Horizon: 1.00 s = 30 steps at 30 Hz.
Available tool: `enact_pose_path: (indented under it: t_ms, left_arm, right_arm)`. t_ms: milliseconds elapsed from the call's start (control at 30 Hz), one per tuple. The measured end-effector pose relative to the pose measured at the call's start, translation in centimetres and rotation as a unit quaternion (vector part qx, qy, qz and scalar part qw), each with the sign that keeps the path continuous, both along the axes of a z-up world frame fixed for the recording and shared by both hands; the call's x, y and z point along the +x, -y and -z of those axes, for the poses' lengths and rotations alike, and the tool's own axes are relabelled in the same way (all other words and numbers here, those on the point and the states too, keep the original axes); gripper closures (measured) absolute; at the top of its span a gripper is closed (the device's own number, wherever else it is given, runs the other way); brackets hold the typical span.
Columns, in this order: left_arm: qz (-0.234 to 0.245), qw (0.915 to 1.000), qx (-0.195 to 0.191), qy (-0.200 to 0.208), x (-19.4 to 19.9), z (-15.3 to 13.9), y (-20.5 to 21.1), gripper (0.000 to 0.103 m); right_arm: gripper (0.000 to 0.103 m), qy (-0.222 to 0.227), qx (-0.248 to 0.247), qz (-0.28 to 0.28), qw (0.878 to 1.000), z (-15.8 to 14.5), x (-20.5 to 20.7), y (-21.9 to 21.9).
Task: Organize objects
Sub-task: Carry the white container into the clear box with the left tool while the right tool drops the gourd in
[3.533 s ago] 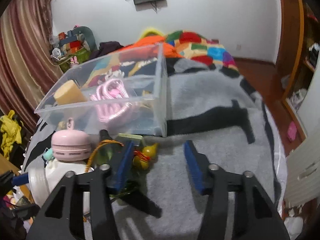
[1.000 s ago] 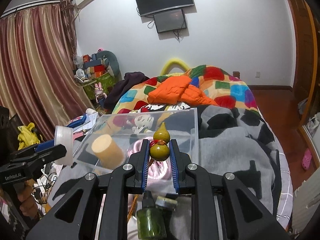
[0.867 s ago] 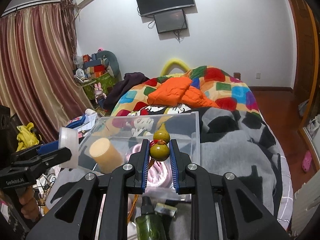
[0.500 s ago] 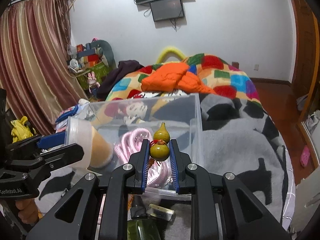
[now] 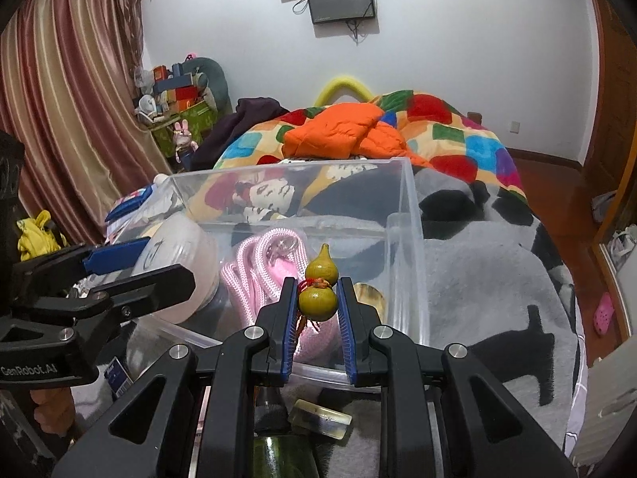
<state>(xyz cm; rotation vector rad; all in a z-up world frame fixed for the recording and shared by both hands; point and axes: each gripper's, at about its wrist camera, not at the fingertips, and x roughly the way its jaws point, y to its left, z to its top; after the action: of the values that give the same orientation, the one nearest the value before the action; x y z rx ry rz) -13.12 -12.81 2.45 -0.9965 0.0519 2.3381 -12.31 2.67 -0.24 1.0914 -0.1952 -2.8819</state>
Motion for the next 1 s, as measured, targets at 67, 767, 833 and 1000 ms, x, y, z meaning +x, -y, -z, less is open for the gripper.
enact_pose_path:
  t_ms: [67, 767, 833, 1000]
  left_arm:
    - [-0.002, 1.0, 0.003, 0.003, -0.1, -0.1, 0.1, 0.038]
    - [-0.008, 0.9998, 0.017, -0.011, 0.9, -1.6, 0.8, 0.038]
    - [-0.006, 0.9997, 0.02, -0.014, 1.2, -1.9, 1.0, 0.038]
    - [-0.005, 0.9995, 0.022, -0.023, 2.1, -2.4, 1.4, 0.038]
  right_arm:
    - [0.085, 0.001, 0.004, 0.0, 1.0, 0.0, 0.0, 0.1]
    - [0.078, -0.003, 0.017, -0.004, 1.0, -0.6, 1.0, 0.4]
    - [0.077, -0.006, 0.018, -0.005, 1.0, -0.9, 1.3, 0.6]
    - [0.063, -0.028, 0.027, 0.003, 0.999, -1.9, 2.4, 0.7]
